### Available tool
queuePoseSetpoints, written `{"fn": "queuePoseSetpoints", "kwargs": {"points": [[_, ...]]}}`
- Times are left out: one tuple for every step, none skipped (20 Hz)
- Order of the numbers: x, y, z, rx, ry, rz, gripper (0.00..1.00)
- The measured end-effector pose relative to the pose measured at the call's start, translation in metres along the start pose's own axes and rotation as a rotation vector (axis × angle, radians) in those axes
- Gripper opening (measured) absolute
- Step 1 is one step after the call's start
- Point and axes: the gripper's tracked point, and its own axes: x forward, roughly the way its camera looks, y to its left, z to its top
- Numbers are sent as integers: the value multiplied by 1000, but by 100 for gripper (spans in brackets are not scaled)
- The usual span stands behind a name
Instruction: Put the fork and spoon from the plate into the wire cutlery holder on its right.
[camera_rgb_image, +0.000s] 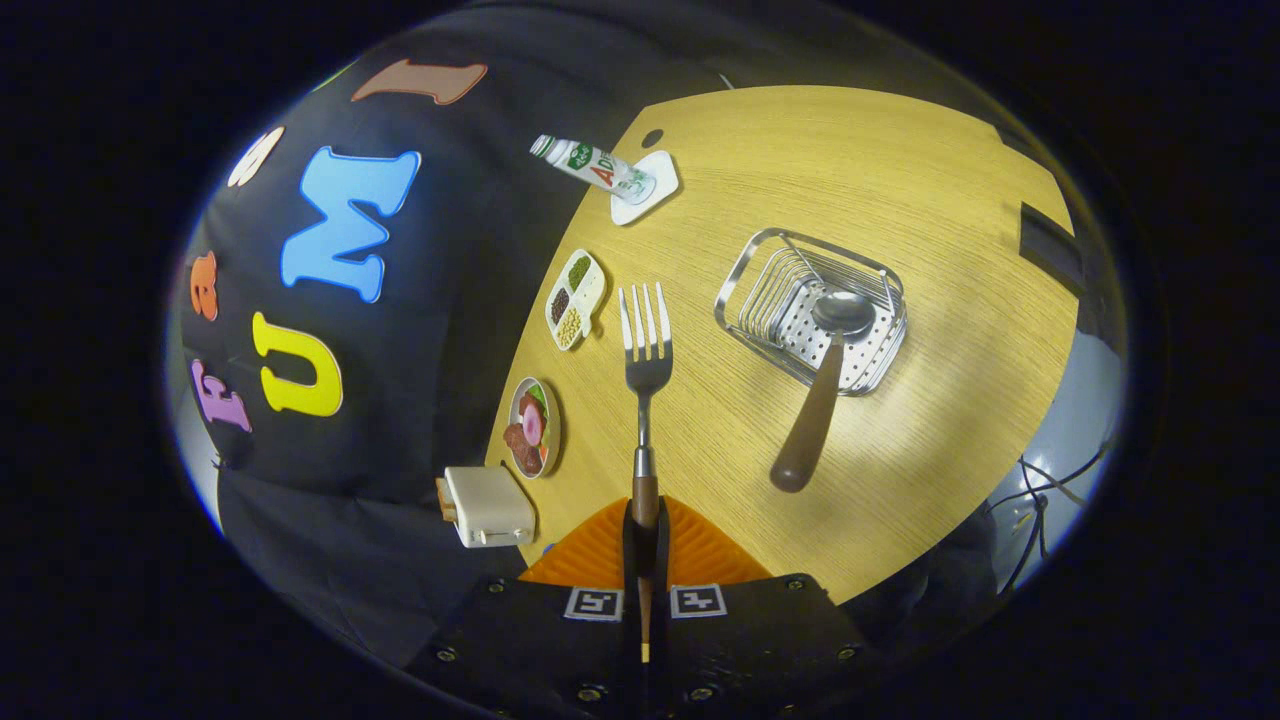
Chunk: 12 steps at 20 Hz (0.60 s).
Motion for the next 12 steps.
{"fn": "queuePoseSetpoints", "kwargs": {"points": [[-1, -3, 1, 29, -1, 7, 3], [-3, -6, 4, 57, -6, 13, 3], [-4, -8, 6, 82, -7, 21, 3], [-5, -9, 7, 110, -9, 31, 3], [-6, -9, 8, 138, -5, 46, 3], [-8, -9, 8, 169, -3, 64, 3], [-8, -7, 8, 202, 3, 85, 3], [-10, -5, 9, 237, 10, 109, 3], [-10, -4, 10, 273, 18, 133, 3], [-11, -3, 11, 313, 22, 158, 3], [-10, -1, 14, 350, 24, 181, 3], [-10, -2, 15, 381, 26, 197, 3]]}}
